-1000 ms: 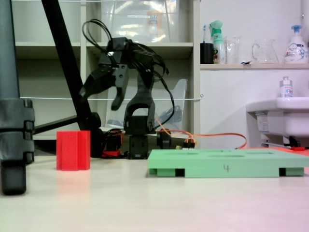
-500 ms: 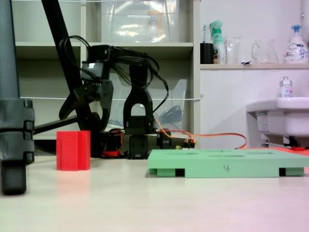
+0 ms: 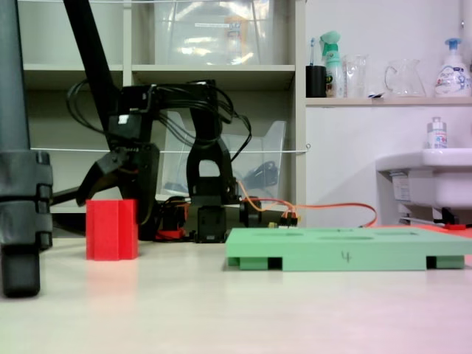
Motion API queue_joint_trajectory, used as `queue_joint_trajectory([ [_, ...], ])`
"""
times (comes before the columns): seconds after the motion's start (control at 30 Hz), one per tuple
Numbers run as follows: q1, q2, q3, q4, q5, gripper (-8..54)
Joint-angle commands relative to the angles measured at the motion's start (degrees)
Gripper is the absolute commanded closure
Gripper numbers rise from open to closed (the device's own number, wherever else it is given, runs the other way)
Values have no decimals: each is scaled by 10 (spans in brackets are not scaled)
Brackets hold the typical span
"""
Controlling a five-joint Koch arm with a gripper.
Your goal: Put the cross columnar block into the corresponding hole
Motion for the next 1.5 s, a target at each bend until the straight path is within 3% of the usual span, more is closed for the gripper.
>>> queue_joint_trajectory([
  [0.0, 9, 1, -18, -5, 4, -67],
  [0.07, 8, -11, -17, -6, 4, -54],
  [0.17, 11, -23, -7, -2, 4, 135],
  [0.4, 17, -23, 18, 5, 4, 154],
  [0.57, 16, -10, 28, 51, 4, 250],
  [1.13, -60, 207, 18, 198, 43, 272],
  [1.23, -131, 236, -4, 236, 99, 272],
  [1.47, -409, 247, -4, 254, 345, 272],
])
